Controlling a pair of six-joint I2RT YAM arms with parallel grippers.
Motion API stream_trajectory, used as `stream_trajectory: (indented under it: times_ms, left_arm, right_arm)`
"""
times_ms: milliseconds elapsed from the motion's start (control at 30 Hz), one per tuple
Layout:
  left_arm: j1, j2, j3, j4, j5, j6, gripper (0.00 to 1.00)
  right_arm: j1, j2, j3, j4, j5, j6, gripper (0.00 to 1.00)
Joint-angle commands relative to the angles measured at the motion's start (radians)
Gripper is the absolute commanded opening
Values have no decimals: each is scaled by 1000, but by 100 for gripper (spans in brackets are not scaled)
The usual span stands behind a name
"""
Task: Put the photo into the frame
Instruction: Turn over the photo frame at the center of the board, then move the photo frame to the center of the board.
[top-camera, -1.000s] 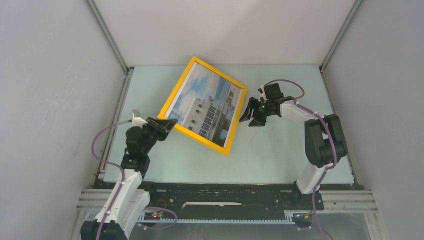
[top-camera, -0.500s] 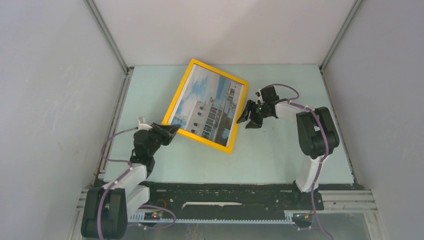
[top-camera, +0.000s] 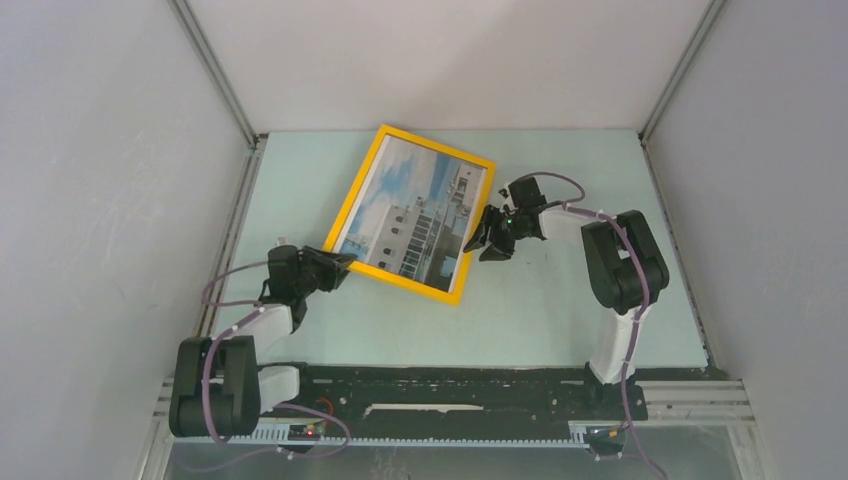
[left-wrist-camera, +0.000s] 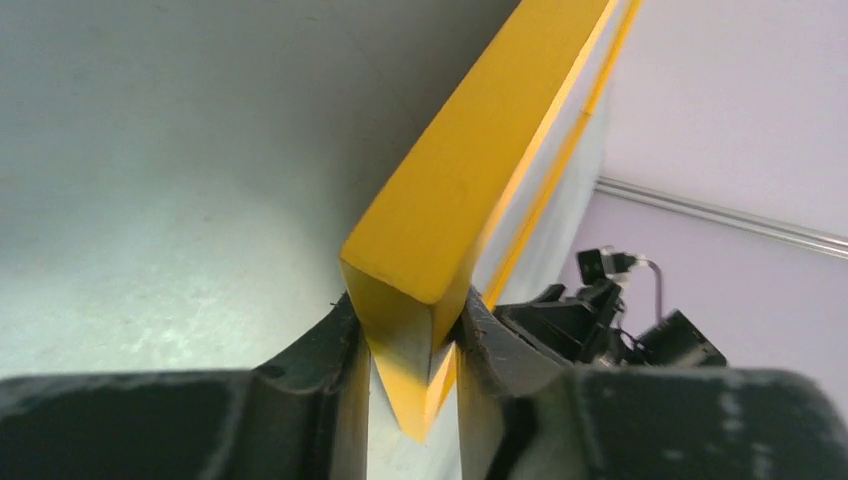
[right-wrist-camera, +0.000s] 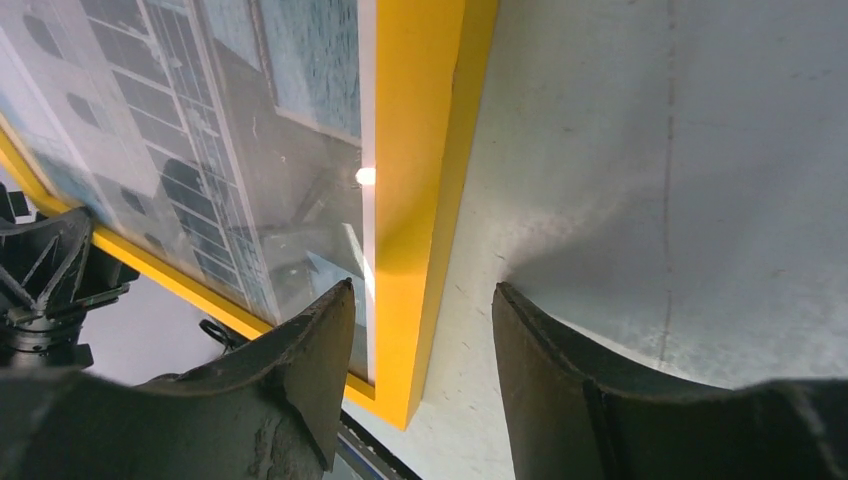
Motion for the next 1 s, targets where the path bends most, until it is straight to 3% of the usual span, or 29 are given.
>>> stream_trajectory:
  times_ms: [0,167,367,567,767,900,967]
  left_arm:
    - [34,8,32,-308,-258,151,38]
    - [37,-66,60,-435,-268,146,54]
    - [36,-241,100,-634,-319,156,83]
    - [35,-433,244,-806,-337,314,86]
    - [-6,-521,445,-935,-424,465,93]
    - [-30,-521,530,-988,-430,516,94]
    - [-30,-532,548,-999,-420,524,94]
  right_arm:
    - [24,14,3,26,1,39,61]
    - [36,14,3,23,20,57,61]
    - [35,18,8,39,2,74,61]
    - [89,57,36,110,-3,253,60]
    - [294,65,81,305,125,506,58]
    - [407,175,284,284,219,492,61]
    - [422,257,402,266,173,449,64]
